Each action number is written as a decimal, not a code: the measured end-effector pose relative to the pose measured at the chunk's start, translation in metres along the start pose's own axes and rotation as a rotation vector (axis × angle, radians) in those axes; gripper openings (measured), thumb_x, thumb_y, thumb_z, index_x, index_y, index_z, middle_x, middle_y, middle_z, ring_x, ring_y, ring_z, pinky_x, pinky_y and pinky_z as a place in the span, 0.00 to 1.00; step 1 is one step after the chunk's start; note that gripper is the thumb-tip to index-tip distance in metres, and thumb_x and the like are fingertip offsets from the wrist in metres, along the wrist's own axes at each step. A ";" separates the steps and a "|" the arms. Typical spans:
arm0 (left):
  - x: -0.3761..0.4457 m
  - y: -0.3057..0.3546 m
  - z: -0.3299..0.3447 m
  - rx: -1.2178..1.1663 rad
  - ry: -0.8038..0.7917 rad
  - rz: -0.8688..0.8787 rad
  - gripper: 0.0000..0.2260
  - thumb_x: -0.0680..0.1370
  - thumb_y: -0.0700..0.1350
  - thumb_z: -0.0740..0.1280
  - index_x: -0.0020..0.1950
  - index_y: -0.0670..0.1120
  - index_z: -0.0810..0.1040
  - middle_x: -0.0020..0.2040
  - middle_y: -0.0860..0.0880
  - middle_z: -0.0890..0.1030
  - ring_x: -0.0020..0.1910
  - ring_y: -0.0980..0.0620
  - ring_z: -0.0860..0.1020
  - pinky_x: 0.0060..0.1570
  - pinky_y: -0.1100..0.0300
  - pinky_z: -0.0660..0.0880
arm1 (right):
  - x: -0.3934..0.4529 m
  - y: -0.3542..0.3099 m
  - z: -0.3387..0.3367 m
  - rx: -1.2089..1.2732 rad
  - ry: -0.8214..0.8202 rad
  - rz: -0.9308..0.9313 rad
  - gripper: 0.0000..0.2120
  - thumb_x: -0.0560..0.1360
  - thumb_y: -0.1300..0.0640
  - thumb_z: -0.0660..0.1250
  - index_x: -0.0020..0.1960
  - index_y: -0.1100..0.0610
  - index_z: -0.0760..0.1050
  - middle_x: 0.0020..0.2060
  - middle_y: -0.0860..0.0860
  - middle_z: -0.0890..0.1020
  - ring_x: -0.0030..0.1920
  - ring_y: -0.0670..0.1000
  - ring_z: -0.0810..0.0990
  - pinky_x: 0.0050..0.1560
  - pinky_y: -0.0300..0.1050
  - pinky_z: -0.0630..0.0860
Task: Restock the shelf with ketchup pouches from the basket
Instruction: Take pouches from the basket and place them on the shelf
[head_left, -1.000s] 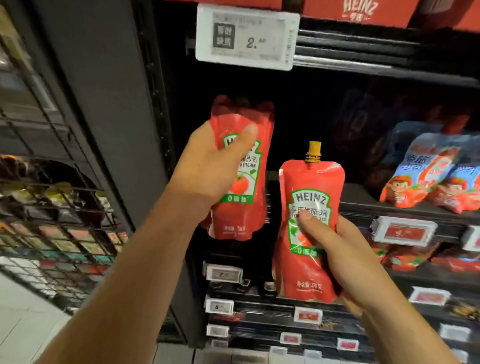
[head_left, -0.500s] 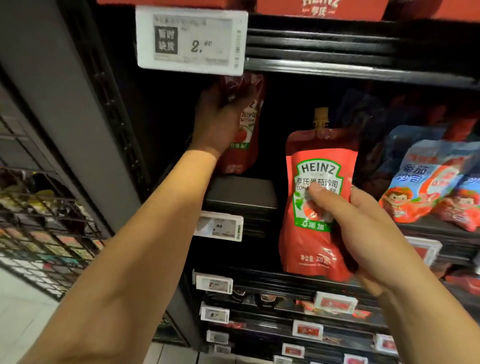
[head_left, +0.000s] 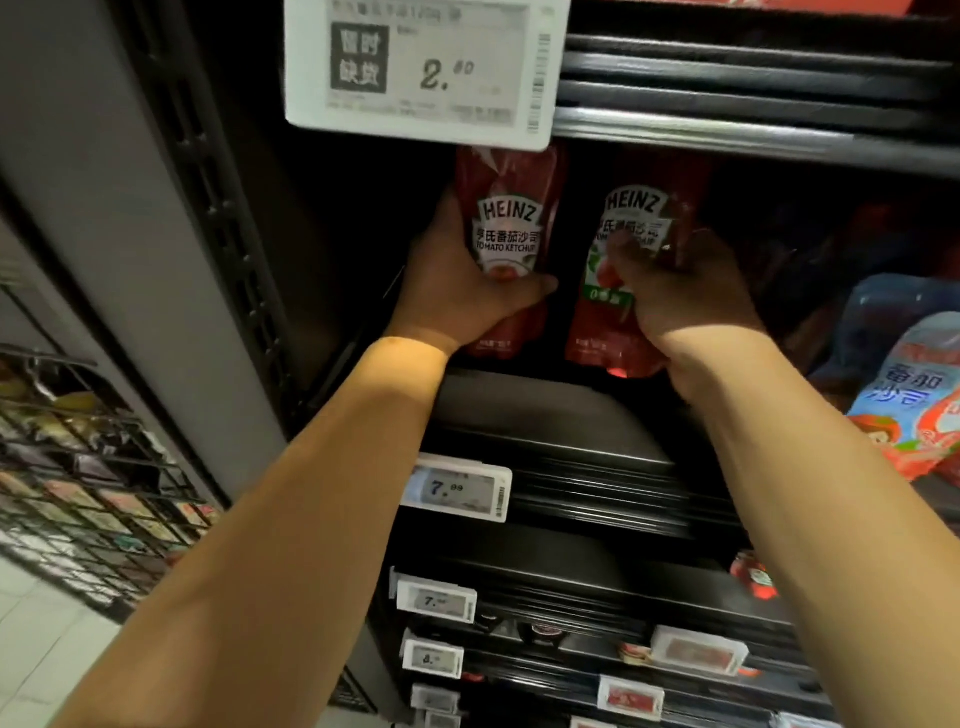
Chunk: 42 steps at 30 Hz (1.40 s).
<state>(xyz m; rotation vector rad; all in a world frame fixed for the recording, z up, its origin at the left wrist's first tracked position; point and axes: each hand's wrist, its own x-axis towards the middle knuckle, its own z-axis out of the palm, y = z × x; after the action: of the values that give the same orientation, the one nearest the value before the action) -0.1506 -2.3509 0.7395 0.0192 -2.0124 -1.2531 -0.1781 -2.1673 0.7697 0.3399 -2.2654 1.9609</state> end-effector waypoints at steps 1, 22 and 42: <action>0.001 -0.002 0.000 -0.003 0.006 -0.002 0.44 0.60 0.46 0.85 0.71 0.44 0.68 0.56 0.57 0.79 0.57 0.60 0.79 0.56 0.71 0.75 | 0.006 0.005 0.005 -0.018 -0.017 0.002 0.18 0.75 0.44 0.71 0.62 0.51 0.77 0.53 0.49 0.85 0.52 0.51 0.85 0.54 0.56 0.82; -0.008 -0.004 0.002 0.304 0.076 -0.197 0.44 0.64 0.46 0.83 0.74 0.52 0.62 0.65 0.54 0.76 0.61 0.57 0.75 0.51 0.71 0.70 | 0.088 0.064 0.051 -0.117 0.019 -0.288 0.31 0.79 0.53 0.68 0.78 0.56 0.59 0.67 0.52 0.77 0.65 0.51 0.77 0.67 0.52 0.73; 0.089 -0.061 0.057 0.179 0.071 -0.372 0.46 0.75 0.48 0.72 0.81 0.57 0.42 0.73 0.40 0.65 0.68 0.38 0.72 0.67 0.48 0.71 | 0.115 0.071 0.049 -0.355 0.209 -0.092 0.28 0.83 0.47 0.58 0.78 0.56 0.54 0.69 0.57 0.73 0.66 0.59 0.74 0.67 0.58 0.72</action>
<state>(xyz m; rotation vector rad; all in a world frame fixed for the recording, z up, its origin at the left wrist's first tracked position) -0.2701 -2.3730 0.7310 0.5381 -2.1144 -1.2663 -0.3040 -2.2167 0.7222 0.1846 -2.3502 1.4382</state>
